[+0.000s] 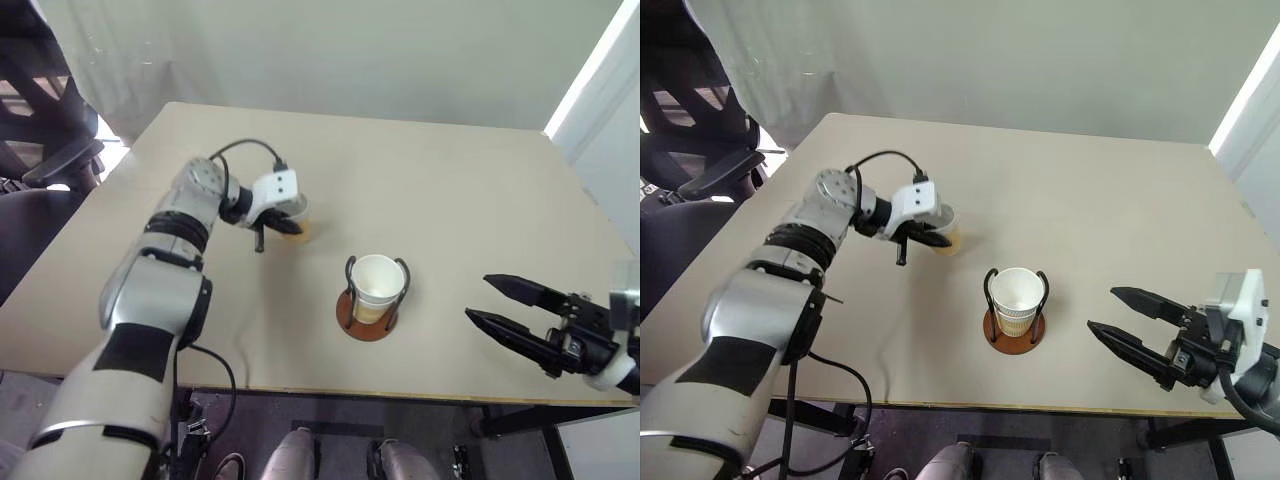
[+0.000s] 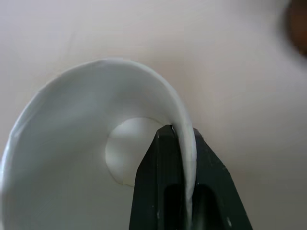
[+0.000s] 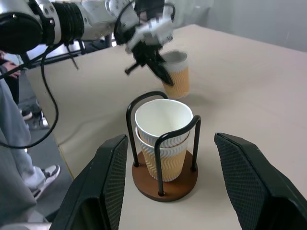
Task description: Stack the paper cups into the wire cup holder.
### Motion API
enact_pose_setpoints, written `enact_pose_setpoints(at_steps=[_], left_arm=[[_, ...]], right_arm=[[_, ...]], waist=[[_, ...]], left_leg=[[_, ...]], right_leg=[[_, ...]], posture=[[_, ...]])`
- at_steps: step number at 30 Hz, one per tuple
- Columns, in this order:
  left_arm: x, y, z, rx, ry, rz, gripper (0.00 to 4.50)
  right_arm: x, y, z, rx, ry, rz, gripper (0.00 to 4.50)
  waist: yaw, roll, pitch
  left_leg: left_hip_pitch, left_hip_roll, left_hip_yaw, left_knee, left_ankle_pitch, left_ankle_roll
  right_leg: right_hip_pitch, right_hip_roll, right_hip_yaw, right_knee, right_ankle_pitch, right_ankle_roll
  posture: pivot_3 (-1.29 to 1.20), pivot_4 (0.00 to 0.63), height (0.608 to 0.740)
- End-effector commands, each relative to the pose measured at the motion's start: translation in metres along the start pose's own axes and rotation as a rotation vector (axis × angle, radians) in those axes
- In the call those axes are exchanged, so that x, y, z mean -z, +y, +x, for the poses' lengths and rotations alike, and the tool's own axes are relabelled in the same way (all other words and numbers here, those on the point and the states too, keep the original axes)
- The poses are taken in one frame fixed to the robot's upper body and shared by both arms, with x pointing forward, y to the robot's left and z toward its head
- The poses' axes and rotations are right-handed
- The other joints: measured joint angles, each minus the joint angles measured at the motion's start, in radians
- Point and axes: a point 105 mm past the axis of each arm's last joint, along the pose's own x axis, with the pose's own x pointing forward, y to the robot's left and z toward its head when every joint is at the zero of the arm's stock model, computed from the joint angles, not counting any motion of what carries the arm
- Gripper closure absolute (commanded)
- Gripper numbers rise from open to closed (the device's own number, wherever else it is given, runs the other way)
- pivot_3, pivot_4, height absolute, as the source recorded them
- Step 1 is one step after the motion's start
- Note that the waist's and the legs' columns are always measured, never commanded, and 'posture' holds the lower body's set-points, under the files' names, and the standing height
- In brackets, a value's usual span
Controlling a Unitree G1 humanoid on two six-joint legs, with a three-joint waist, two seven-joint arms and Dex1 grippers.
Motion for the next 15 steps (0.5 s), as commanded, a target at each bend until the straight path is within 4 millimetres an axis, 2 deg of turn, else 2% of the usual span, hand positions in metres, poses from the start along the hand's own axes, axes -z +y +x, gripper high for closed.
enact_pose_setpoints(at_steps=[1,6,11,15], left_arm=[[-0.073,0.009,-0.025,0.056,-0.201,0.154,4.47],[-0.135,0.005,-0.031,0.136,-0.322,0.246,4.47],[-0.159,-0.023,-0.028,0.301,-0.337,0.347,4.47],[-0.163,-0.043,-0.022,0.424,-0.321,0.384,4.47]], right_arm=[[-0.009,0.002,-0.006,0.021,-0.029,-0.044,1.57],[-0.012,0.003,-0.014,0.055,-0.044,-0.052,1.57],[-0.024,0.014,-0.023,0.062,-0.129,-0.041,1.57],[-0.022,0.016,-0.028,0.108,-0.112,-0.039,1.57]], waist=[[0.000,0.000,0.000],[-0.002,0.001,0.001],[-0.005,0.002,0.001],[-0.007,0.003,0.001]], left_leg=[[0.000,0.000,0.000,0.000,-0.002,0.003],[0.001,-0.002,0.001,0.000,-0.006,0.007],[0.001,-0.001,0.004,-0.001,-0.007,0.004],[0.003,0.001,0.005,0.000,-0.005,-0.003]], right_leg=[[0.000,0.000,0.000,0.000,0.000,0.000],[0.000,-0.002,0.002,0.000,0.000,0.001],[-0.001,-0.001,0.003,0.001,0.000,0.001],[-0.001,-0.001,0.006,0.001,-0.001,0.002]], posture=[[0.00,0.150,0.740],[0.00,0.150,0.740],[0.00,0.150,0.740],[0.00,0.150,0.740]])
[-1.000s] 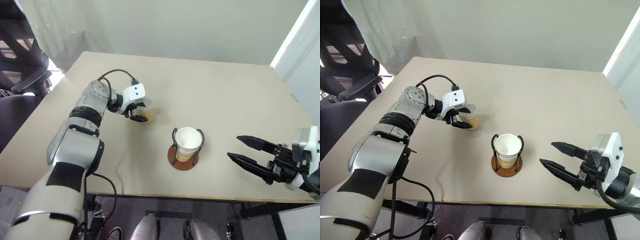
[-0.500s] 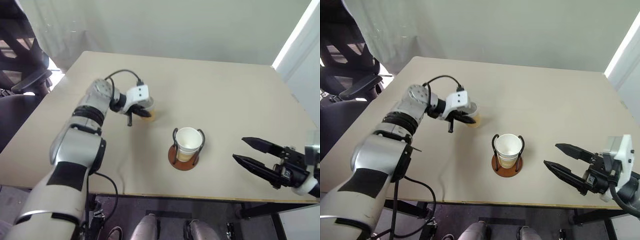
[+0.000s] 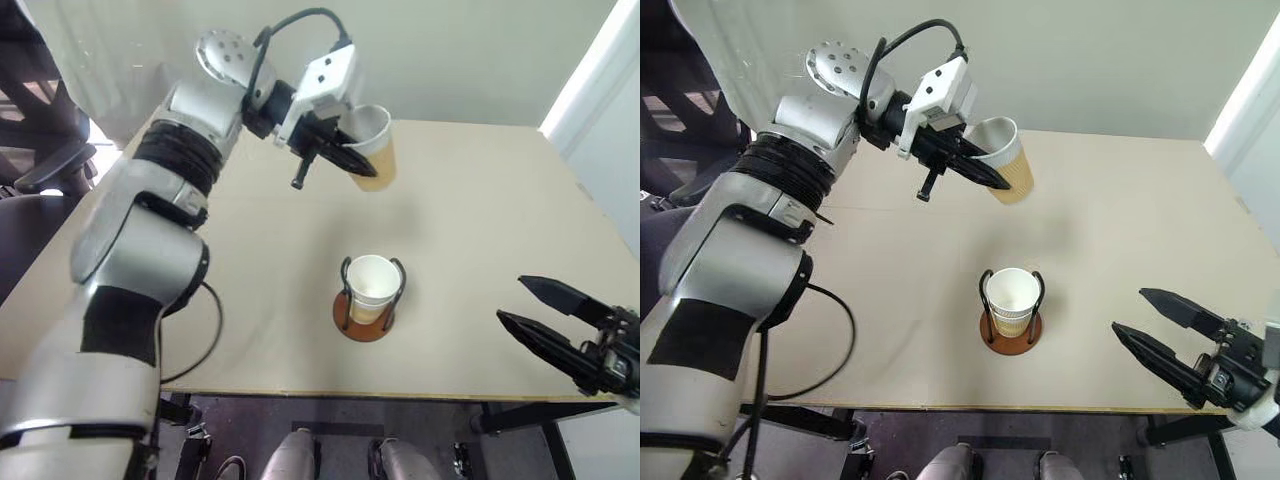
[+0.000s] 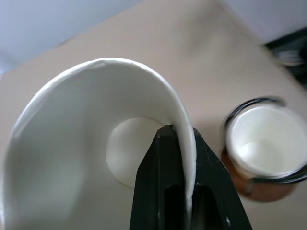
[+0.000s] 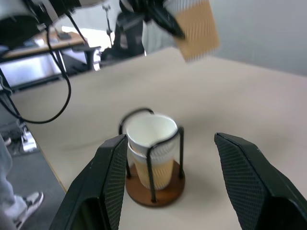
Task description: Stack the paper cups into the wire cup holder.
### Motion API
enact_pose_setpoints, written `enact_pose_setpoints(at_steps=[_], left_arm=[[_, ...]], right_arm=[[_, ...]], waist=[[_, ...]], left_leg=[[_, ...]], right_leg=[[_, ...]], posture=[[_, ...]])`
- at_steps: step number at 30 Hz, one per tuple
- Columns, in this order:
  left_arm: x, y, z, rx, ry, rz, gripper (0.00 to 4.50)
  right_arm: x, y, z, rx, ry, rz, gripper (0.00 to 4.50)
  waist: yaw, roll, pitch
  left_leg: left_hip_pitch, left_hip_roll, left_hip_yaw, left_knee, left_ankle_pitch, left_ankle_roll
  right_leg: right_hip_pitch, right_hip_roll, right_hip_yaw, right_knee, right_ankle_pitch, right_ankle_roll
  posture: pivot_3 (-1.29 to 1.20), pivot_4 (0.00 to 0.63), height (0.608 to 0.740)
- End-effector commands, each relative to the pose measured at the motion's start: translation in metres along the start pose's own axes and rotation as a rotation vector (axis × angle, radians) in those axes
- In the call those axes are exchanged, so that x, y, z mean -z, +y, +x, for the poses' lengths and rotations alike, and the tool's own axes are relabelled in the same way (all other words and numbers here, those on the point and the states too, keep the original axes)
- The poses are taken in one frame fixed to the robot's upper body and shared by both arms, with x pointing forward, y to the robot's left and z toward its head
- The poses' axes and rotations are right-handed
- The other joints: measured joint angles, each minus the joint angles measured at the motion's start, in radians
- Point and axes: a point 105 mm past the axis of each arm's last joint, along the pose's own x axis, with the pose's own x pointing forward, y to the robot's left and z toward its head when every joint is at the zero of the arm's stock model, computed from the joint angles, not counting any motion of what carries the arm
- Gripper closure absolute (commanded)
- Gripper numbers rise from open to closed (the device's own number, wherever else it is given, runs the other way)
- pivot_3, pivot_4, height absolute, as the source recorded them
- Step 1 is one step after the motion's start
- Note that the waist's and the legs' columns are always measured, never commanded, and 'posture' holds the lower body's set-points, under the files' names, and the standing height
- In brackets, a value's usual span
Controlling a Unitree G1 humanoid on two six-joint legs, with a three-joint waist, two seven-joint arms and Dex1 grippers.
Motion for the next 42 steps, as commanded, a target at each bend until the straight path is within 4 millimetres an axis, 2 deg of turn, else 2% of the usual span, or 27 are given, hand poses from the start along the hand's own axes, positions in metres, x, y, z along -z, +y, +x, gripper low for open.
enact_pose_setpoints(at_steps=[1,5,10,18,24,32,42], left_arm=[[-0.020,-0.013,0.010,0.138,-0.038,0.047,4.47],[-0.023,-0.028,0.025,0.255,-0.041,0.061,4.47],[-0.033,-0.037,0.029,0.318,-0.088,0.064,4.47],[-0.006,-0.044,0.038,0.382,0.061,0.090,4.47],[-0.003,-0.044,0.044,0.391,0.049,0.070,4.47],[0.002,-0.052,0.043,0.434,0.083,0.073,4.47],[0.006,-0.052,0.049,0.442,0.085,0.069,4.47]], right_arm=[[-0.007,0.005,-0.004,0.030,-0.012,-0.048,1.57],[-0.001,0.009,-0.002,0.053,0.006,-0.042,1.57],[0.002,0.015,0.000,0.064,0.003,-0.032,1.57],[-0.005,0.015,-0.004,0.075,-0.021,-0.051,1.57],[-0.005,0.016,-0.005,0.078,-0.017,-0.054,1.57],[-0.002,0.016,-0.006,0.092,-0.007,-0.051,1.57],[-0.002,0.017,-0.005,0.084,-0.005,-0.051,1.57]], waist=[[-0.001,0.000,0.000],[0.001,0.000,0.000],[0.001,0.000,0.000],[0.002,0.000,0.000],[0.003,0.000,0.001],[0.003,0.000,0.001],[0.003,0.000,0.001]], left_leg=[[0.000,0.000,0.000,0.000,0.000,0.001],[0.000,-0.001,0.002,0.001,-0.004,0.008],[0.000,-0.001,0.003,0.002,-0.005,0.010],[0.001,-0.001,0.004,0.003,-0.004,0.011],[0.000,-0.001,0.004,0.003,-0.004,0.011],[0.000,-0.001,0.004,0.003,-0.004,0.010],[0.000,-0.001,0.004,0.003,-0.004,0.010]], right_leg=[[0.000,0.000,0.001,0.000,0.000,0.000],[0.000,0.000,0.003,0.000,0.001,0.002],[0.001,0.000,0.004,0.000,0.002,0.004],[0.001,0.000,0.005,0.000,0.002,0.004],[0.001,0.000,0.005,0.000,0.002,0.004],[0.001,0.000,0.005,0.000,0.002,0.004],[0.001,0.000,0.005,0.000,0.002,0.004]], posture=[[0.00,0.150,0.740],[0.00,0.150,0.740],[0.00,0.150,0.740],[0.00,0.150,0.740],[0.00,0.150,0.740],[0.00,0.150,0.740],[0.00,0.150,0.740]])
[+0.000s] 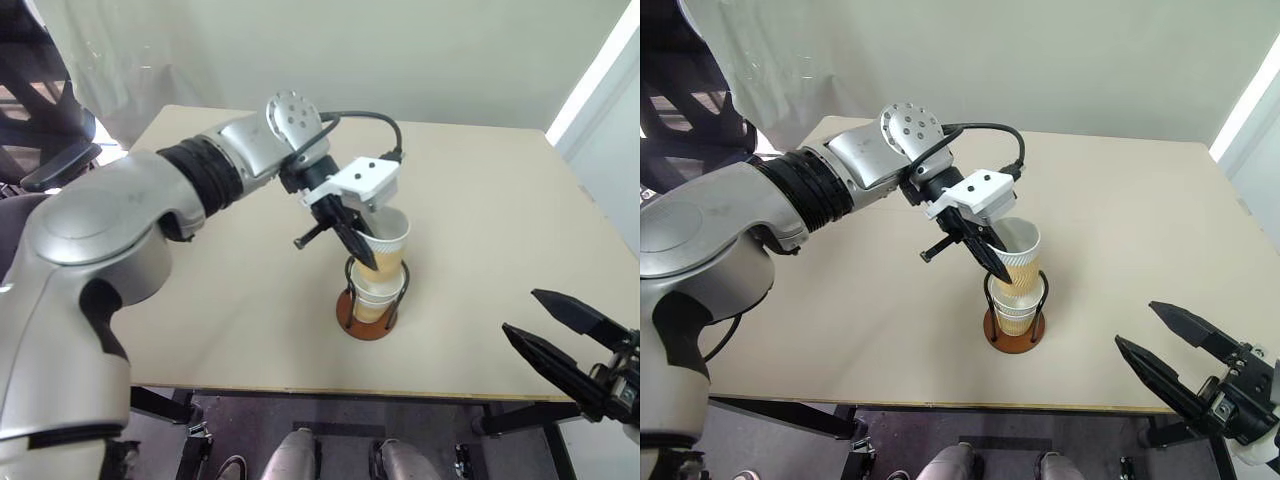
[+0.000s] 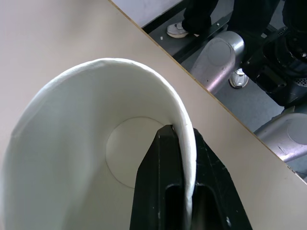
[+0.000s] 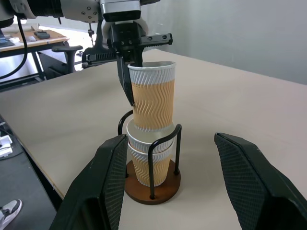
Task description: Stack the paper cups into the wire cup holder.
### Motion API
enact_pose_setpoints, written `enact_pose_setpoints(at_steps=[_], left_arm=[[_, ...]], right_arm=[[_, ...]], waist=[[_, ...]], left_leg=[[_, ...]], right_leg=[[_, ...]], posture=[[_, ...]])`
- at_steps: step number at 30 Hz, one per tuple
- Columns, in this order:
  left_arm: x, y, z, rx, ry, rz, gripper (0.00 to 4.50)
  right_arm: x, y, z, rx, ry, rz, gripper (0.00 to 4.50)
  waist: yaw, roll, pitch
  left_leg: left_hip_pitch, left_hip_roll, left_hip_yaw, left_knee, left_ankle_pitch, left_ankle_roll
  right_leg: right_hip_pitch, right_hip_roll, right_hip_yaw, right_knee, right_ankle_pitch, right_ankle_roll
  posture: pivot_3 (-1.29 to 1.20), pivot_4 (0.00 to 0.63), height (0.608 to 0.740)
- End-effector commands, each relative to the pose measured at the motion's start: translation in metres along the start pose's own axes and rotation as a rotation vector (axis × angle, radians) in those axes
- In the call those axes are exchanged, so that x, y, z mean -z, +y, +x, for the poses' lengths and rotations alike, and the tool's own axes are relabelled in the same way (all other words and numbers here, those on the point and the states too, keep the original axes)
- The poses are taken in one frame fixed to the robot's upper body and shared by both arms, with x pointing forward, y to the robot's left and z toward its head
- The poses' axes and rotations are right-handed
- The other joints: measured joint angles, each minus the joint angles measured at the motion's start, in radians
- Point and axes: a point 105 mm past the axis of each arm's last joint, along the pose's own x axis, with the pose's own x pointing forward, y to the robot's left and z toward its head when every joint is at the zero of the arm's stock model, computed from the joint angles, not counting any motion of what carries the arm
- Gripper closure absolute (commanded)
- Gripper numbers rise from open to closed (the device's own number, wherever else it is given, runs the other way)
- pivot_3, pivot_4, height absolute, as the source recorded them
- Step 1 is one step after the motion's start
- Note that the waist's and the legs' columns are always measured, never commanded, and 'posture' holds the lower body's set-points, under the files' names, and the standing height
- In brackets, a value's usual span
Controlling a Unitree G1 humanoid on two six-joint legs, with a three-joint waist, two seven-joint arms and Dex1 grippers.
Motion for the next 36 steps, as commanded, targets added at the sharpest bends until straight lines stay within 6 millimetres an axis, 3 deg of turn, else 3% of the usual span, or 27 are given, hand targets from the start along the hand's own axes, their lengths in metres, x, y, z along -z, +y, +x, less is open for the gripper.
enact_pose_setpoints(at_steps=[1,16,27,30,36], left_arm=[[-0.008,0.000,-0.002,0.027,-0.001,0.035,4.47],[-0.004,0.001,0.003,0.032,-0.012,0.023,4.47],[-0.007,0.008,0.004,-0.003,-0.043,0.052,0.73],[-0.011,0.013,-0.002,-0.042,-0.061,0.070,0.73],[-0.030,0.026,-0.032,-0.207,-0.206,0.059,0.73]], right_arm=[[-0.005,0.004,0.002,-0.013,-0.021,-0.028,1.57],[-0.005,0.004,0.003,-0.006,-0.027,-0.025,1.57],[-0.003,0.003,0.005,-0.001,-0.017,-0.024,1.57],[-0.002,0.003,0.007,-0.005,-0.013,-0.025,1.57],[-0.002,0.005,0.012,-0.048,-0.017,-0.020,1.57]], waist=[[0.000,0.000,0.000],[0.000,0.000,0.000],[0.000,0.000,0.000],[0.000,0.000,0.000],[0.000,0.000,0.000]], left_leg=[[0.000,0.000,0.000,0.000,0.000,0.000],[0.000,0.000,0.000,0.000,0.000,0.000],[0.000,0.000,0.000,0.000,0.000,0.000],[0.000,0.000,0.000,0.000,0.000,0.000],[0.000,0.000,0.001,0.000,0.000,0.000]], right_leg=[[0.000,0.000,0.000,0.000,0.000,0.000],[0.000,0.000,0.000,0.000,0.000,0.000],[0.000,0.000,0.000,0.000,-0.001,0.001],[0.000,0.000,0.000,0.000,-0.001,0.001],[0.000,0.000,0.000,0.000,-0.001,0.002]], posture=[[0.00,0.150,0.740],[0.00,0.150,0.740],[0.00,0.150,0.740],[0.00,0.150,0.740],[0.00,0.150,0.740]])
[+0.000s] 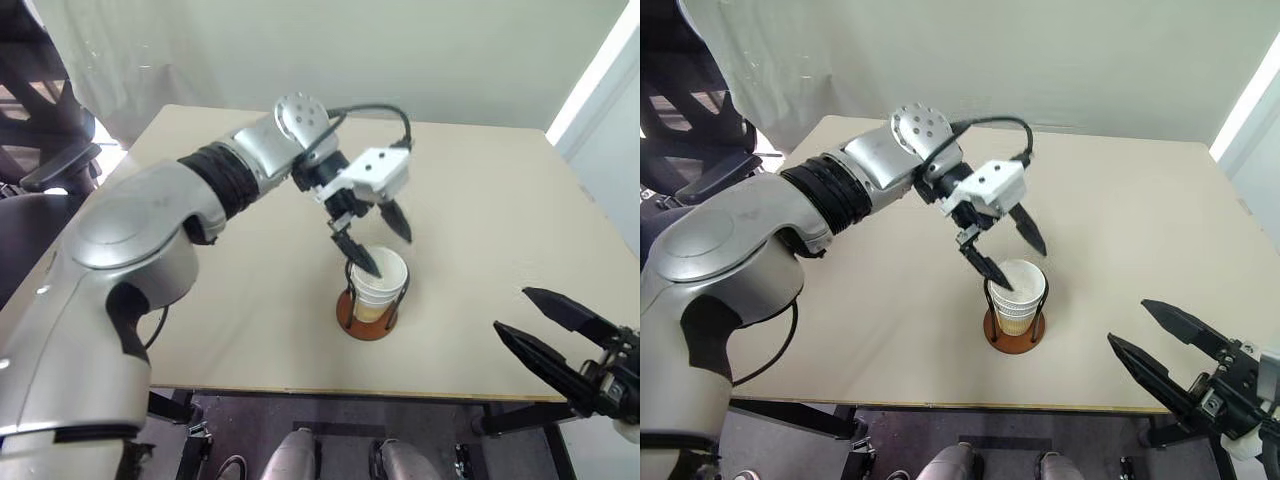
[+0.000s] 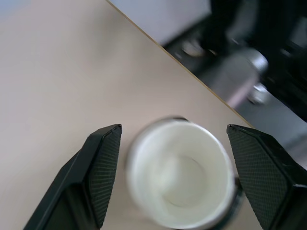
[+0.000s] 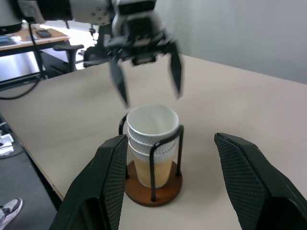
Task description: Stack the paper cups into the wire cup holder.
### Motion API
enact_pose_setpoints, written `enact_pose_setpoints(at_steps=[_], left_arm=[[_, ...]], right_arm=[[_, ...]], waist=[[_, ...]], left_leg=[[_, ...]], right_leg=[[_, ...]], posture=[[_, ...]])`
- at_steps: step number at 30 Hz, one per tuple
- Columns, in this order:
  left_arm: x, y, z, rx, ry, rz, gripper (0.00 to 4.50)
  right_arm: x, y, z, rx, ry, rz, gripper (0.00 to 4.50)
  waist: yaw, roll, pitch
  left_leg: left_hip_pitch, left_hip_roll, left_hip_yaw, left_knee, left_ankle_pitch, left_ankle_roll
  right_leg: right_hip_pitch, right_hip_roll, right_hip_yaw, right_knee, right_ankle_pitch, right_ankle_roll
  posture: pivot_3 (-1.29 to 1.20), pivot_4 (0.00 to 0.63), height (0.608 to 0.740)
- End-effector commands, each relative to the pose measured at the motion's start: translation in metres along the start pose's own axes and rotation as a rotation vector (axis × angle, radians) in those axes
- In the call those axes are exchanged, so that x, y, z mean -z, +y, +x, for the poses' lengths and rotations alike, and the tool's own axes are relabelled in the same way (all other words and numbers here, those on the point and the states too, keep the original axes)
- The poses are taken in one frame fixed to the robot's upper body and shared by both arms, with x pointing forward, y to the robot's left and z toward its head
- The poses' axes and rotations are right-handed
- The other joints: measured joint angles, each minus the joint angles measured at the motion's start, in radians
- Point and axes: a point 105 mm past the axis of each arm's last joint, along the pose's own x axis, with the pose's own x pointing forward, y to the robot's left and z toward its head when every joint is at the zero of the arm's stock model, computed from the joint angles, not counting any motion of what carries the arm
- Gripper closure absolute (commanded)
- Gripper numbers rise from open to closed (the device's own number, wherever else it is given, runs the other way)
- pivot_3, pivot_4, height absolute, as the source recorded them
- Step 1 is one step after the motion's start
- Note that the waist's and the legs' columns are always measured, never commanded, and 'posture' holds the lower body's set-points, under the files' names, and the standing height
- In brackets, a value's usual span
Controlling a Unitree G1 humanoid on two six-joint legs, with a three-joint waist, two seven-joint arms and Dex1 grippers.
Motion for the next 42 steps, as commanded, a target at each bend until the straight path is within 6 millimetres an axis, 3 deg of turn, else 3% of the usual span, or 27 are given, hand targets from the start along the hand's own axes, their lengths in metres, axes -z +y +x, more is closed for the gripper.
enact_pose_setpoints(at_steps=[1,4,7,9,13,19,24,30,36,42], left_arm=[[-0.016,0.007,-0.026,-0.098,-0.102,-0.013,0.73],[-0.010,0.009,-0.066,-0.288,-0.253,-0.113,0.73],[0.021,-0.001,-0.094,-0.442,-0.278,-0.205,0.73],[0.038,-0.008,-0.105,-0.515,-0.282,-0.261,0.73],[0.085,-0.033,-0.136,-0.786,-0.285,-0.381,0.73],[0.118,-0.068,-0.166,-1.089,-0.347,-0.464,0.73],[0.138,-0.102,-0.160,-1.282,-0.353,-0.508,0.73],[0.141,-0.139,-0.155,-1.461,-0.322,-0.558,0.73],[0.138,-0.163,-0.151,-1.599,-0.314,-0.578,0.73],[0.131,-0.175,-0.138,-1.687,-0.342,-0.600,0.73]], right_arm=[[-0.002,0.002,0.005,-0.040,-0.004,-0.013,1.57],[-0.001,-0.003,0.012,-0.086,-0.001,-0.011,1.57],[0.001,-0.011,0.015,-0.111,0.011,-0.016,1.57],[0.002,-0.017,0.016,-0.116,0.024,-0.024,1.57],[0.005,-0.036,0.022,-0.129,0.049,-0.050,1.57],[0.008,-0.055,0.039,-0.183,0.067,-0.068,1.57],[0.009,-0.072,0.060,-0.214,0.069,-0.104,1.57],[0.011,-0.081,0.081,-0.294,0.077,-0.111,1.57],[0.013,-0.091,0.103,-0.330,0.072,-0.111,1.57],[0.013,-0.096,0.124,-0.371,0.042,-0.060,1.57]], waist=[[-0.001,0.000,0.000],[-0.007,0.000,0.000],[-0.015,0.002,-0.001],[-0.015,0.003,-0.001],[-0.018,0.003,-0.001],[-0.015,0.003,-0.002],[-0.024,0.004,-0.002],[-0.033,0.004,-0.002],[-0.040,0.004,-0.002],[-0.051,0.004,-0.002]], left_leg=[[0.000,0.000,0.000,0.000,0.000,0.000],[0.000,0.000,0.001,0.000,0.001,-0.001],[0.001,0.000,0.003,-0.001,0.005,-0.008],[0.002,0.001,0.003,-0.001,0.007,-0.010],[0.001,0.001,0.005,-0.001,0.008,-0.009],[0.000,0.000,0.006,-0.001,0.012,-0.007],[0.003,0.000,0.007,-0.002,0.013,-0.008],[0.008,0.002,0.008,-0.003,0.016,-0.010],[0.015,0.003,0.009,-0.005,0.016,-0.012],[0.016,0.006,0.008,-0.007,0.015,-0.007]], right_leg=[[0.000,0.000,0.000,0.000,0.000,0.000],[0.000,0.000,0.001,0.000,0.000,0.000],[-0.001,0.000,0.002,0.000,-0.001,0.002],[-0.001,0.000,0.003,0.000,-0.007,0.010],[-0.002,0.000,0.004,0.000,-0.002,0.004],[-0.003,0.000,0.004,0.000,-0.001,0.002],[-0.001,0.000,0.005,0.001,-0.001,0.002],[-0.001,0.001,0.005,0.001,0.002,-0.004],[0.002,0.001,0.004,0.003,0.000,-0.022],[0.001,0.004,0.004,0.004,0.007,-0.028]], posture=[[0.00,0.150,0.740],[0.00,0.150,0.740],[0.00,0.150,0.740],[0.00,0.150,0.740],[0.00,0.150,0.740],[0.00,0.150,0.740],[0.00,0.150,0.740],[0.00,0.150,0.740],[0.00,0.150,0.740],[0.00,0.150,0.740]])
